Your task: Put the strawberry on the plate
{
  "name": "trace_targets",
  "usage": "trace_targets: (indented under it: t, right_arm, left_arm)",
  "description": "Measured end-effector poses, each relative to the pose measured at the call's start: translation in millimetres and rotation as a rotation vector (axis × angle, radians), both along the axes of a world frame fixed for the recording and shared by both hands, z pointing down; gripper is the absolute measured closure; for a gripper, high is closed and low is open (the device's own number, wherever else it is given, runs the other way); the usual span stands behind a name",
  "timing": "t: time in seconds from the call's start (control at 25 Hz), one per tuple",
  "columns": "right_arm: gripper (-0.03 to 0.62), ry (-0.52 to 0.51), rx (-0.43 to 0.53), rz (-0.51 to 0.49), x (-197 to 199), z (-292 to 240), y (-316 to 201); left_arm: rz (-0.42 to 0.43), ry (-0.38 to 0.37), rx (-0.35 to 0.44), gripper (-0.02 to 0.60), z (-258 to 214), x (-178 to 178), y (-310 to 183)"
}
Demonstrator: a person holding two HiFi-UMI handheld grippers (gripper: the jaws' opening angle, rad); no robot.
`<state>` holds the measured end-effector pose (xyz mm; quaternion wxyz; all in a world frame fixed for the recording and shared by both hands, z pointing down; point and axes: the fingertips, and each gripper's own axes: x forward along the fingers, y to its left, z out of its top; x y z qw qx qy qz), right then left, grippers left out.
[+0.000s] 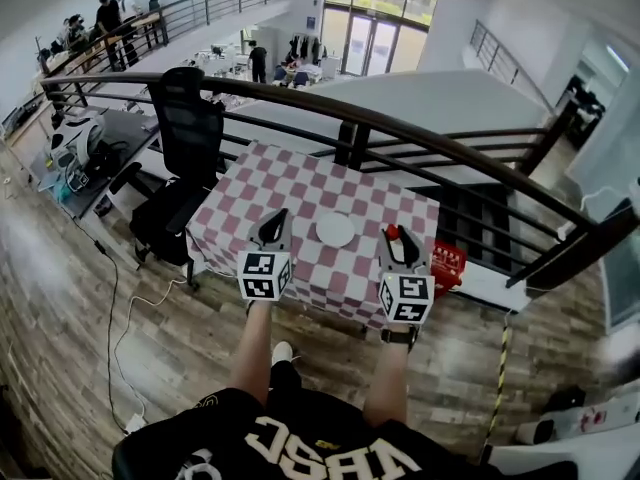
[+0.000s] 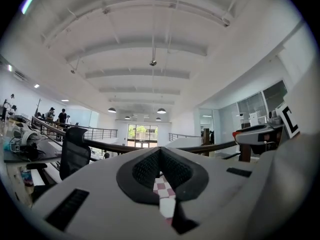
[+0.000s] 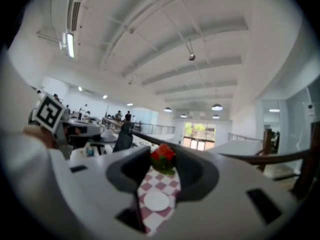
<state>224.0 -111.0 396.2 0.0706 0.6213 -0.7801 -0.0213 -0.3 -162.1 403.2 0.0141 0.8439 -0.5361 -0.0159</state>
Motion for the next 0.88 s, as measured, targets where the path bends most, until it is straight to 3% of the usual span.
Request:
trace_targets:
  t: [0.32, 0.52, 0.88]
  right_arm:
    - [0.434, -0.008, -0.011, -0.022, -49, 0, -120]
    - [0.434, -0.020, -0.009, -0.036, -73, 3, -172]
    - [0.434, -0.092, -0.115, 0.062, -36, 60, -221]
  left_arm:
    - [0.061, 0.004, 0.007, 0.566, -6, -17, -123]
    - [0.121, 0.002, -0.025, 0.566, 10, -26, -170]
    - [0.162, 0.005, -0.126, 0.566, 68, -23, -214]
